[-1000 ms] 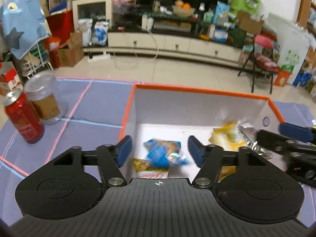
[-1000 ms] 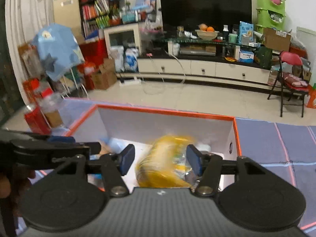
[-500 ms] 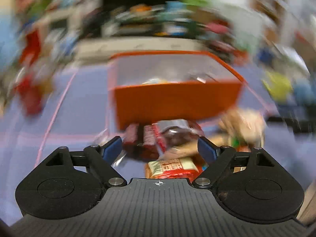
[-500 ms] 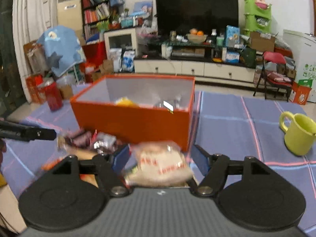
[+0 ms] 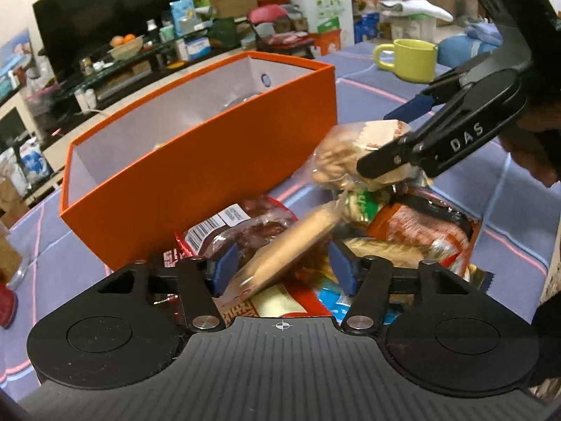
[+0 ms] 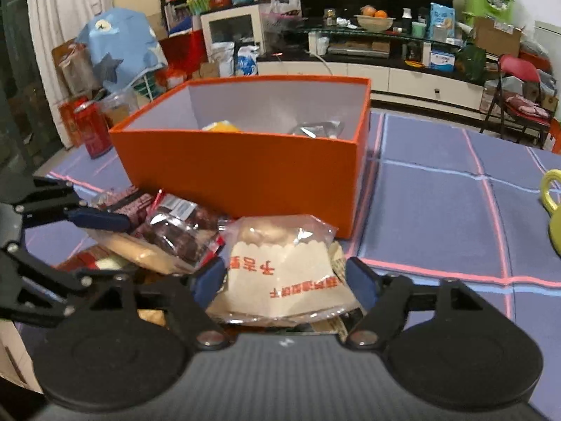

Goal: Organize snacks
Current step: 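Grasp the long bread stick bag with the left gripper while the right grasps the white bread bag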

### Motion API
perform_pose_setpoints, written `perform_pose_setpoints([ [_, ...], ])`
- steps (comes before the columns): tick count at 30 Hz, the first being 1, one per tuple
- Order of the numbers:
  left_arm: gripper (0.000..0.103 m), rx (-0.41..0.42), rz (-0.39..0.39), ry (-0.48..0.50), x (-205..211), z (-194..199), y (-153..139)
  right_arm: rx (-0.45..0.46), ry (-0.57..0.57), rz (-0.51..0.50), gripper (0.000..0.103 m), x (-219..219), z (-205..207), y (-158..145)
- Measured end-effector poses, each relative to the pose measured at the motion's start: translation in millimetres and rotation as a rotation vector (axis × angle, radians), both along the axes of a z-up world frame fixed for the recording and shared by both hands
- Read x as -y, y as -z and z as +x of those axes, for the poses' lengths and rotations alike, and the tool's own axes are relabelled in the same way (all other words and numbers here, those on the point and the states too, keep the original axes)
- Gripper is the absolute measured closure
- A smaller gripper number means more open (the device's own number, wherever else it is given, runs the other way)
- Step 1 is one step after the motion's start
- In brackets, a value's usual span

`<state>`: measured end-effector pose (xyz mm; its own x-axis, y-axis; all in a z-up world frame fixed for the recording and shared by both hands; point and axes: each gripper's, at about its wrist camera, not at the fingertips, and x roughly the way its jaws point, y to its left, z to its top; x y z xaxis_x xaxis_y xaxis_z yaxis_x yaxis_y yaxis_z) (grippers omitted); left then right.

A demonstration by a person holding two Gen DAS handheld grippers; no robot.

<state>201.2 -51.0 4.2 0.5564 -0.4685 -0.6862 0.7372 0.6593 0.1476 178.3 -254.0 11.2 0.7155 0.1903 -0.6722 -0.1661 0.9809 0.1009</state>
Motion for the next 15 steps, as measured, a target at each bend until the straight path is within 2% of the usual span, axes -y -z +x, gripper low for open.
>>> perform_pose_setpoints([
  [3,0.070,-0.031,-0.023,-0.025,2,3,5,-0.027,-0.006,-0.012,0.018,-6,7,9],
  [4,0.078,-0.038,-0.022,-0.027,4,4,5,-0.038,-0.010,-0.009,0.019,-8,8,12],
  [6,0.087,-0.032,-0.015,-0.021,7,2,5,-0.038,-0.002,0.019,0.030,-9,7,13],
  [8,0.098,-0.029,-0.006,-0.012,8,0,2,-0.049,0.017,0.025,0.035,-9,8,12],
  [10,0.103,-0.007,0.006,-0.008,10,-5,1,-0.061,0.016,0.029,0.039,-12,7,10],
  [15,0.103,0.023,-0.033,-0.083,4,-6,-11,-0.054,0.024,0.025,0.042,-16,5,5],
])
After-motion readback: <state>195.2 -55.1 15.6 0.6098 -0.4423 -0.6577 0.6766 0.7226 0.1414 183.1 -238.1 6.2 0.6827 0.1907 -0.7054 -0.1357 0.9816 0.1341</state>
